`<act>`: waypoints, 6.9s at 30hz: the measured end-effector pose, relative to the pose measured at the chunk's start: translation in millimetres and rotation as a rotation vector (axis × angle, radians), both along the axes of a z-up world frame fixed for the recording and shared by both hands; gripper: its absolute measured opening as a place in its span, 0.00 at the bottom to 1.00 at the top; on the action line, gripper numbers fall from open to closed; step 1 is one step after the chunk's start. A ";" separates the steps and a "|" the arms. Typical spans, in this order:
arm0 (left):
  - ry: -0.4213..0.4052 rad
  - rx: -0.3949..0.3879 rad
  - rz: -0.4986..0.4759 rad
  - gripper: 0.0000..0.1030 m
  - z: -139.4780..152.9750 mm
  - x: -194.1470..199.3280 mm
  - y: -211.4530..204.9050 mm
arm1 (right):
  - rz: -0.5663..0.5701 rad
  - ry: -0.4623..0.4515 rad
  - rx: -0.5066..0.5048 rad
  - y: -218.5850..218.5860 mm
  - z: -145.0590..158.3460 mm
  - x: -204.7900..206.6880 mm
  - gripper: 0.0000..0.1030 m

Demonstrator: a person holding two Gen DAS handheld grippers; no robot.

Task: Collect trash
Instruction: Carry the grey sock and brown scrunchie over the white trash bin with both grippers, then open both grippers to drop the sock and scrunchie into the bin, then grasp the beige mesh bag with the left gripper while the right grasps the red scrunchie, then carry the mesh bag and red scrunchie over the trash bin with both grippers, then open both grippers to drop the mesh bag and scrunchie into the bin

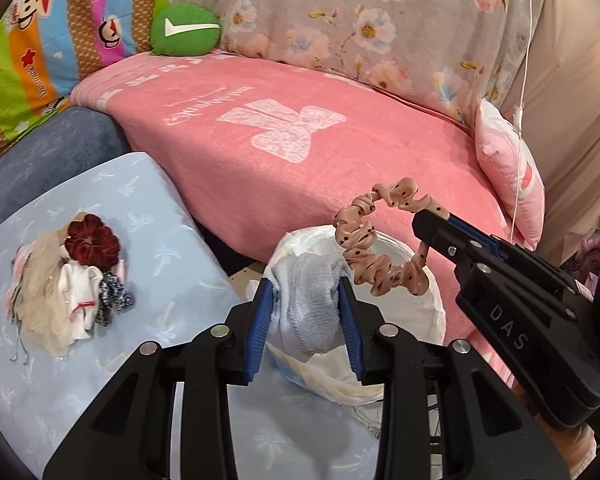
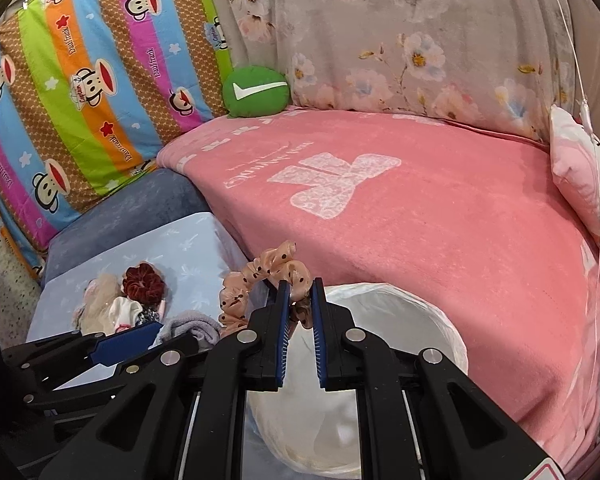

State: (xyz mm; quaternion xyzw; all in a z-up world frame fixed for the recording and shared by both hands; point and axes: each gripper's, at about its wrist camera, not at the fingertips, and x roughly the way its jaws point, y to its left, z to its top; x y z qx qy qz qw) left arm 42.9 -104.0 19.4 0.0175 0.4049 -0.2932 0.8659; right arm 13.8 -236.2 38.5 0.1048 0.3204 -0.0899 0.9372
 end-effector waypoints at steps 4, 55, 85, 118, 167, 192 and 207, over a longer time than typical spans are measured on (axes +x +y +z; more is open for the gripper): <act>0.002 0.009 -0.021 0.33 -3.9 -3.5 -15.8 | -0.021 0.015 0.004 -13.3 -7.3 -3.1 0.10; 0.034 0.015 0.142 0.60 -17.0 10.7 26.3 | 0.046 0.003 -0.018 11.8 -7.4 7.8 0.28; 0.099 0.069 0.482 0.81 -61.9 84.6 197.6 | 0.280 0.068 -0.006 139.9 -36.2 89.3 0.35; 0.128 -0.042 0.410 0.02 -57.5 123.7 246.3 | 0.399 0.201 0.038 238.5 -106.4 197.7 0.35; -0.072 -0.101 0.240 0.02 37.9 63.5 160.4 | 0.310 -0.032 -0.001 142.5 20.2 91.3 0.02; -0.027 -0.066 -0.052 0.03 15.6 6.7 8.9 | 0.058 0.016 0.000 -5.5 -3.8 -9.0 0.02; -0.044 -0.032 -0.019 0.65 5.9 -4.3 -13.6 | 0.013 0.019 0.012 -30.3 -13.4 -27.5 0.08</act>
